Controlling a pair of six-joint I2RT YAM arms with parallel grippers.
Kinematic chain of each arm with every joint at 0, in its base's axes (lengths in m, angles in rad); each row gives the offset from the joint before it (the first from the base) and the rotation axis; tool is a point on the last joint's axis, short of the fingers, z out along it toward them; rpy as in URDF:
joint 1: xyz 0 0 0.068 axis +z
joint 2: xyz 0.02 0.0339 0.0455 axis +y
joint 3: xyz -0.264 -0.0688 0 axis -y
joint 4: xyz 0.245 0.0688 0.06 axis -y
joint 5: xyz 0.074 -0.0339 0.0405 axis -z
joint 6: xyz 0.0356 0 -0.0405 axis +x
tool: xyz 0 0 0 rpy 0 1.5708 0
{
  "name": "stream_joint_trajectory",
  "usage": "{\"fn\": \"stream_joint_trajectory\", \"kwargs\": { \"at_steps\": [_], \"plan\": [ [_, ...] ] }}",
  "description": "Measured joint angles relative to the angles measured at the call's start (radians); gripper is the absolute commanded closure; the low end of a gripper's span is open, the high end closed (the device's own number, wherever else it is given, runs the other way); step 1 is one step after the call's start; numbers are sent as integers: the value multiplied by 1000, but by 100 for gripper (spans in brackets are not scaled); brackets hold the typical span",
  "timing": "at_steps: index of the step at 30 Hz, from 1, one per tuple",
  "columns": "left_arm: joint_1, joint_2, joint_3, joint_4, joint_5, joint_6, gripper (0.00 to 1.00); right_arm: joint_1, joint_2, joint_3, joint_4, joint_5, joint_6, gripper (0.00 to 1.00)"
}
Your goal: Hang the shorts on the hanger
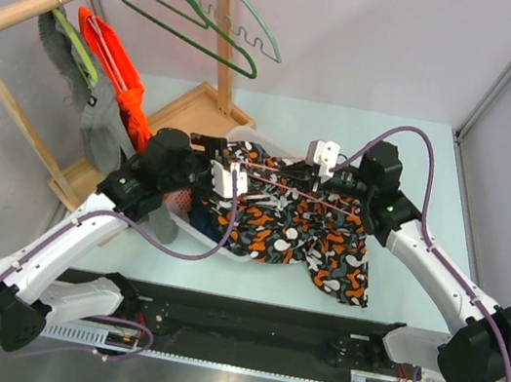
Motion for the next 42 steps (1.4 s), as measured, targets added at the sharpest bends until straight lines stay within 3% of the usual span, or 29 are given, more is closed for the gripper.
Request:
{"fn": "stream_joint_trajectory", "kwargs": {
  "at_steps": [5,8,10,13,14,15,17,18,21,22,26,33,37,42],
  "plan": [
    [-1,33,5,30,-14,14,41,16,0,4,-48,-17,-61,100],
    [-1,53,24,-17,23,26,58,34,0,8,-68,-17,-104,100],
    [5,69,56,-76,72,29,63,42,0,10,-70,-18,-124,100],
    [20,98,116,-147,143,16,83,48,2,19,-71,-21,-141,100],
    [28,113,142,-174,168,11,98,48,3,26,-72,-21,-145,100],
    [37,128,166,-196,193,0,100,48,4,31,-71,-21,-151,98],
    [56,151,202,-235,235,-18,100,48,3,39,-73,-17,-163,81],
    [63,157,209,-244,253,-27,100,46,1,42,-77,-13,-166,60],
    [84,160,214,-262,293,-46,100,34,-24,42,-131,-6,-156,24],
    [93,160,214,-267,301,-52,100,27,-42,42,-155,-1,-144,20],
    [126,167,218,-292,327,-63,100,-42,-148,48,-251,47,-62,16],
    [142,229,267,-302,352,-145,100,-251,-385,18,-414,106,84,30],
    [150,259,292,-303,362,-189,100,-224,-521,-139,-437,173,99,29],
    [152,286,322,-303,375,-235,100,-34,-536,-330,-351,414,92,25]
  ]
}}
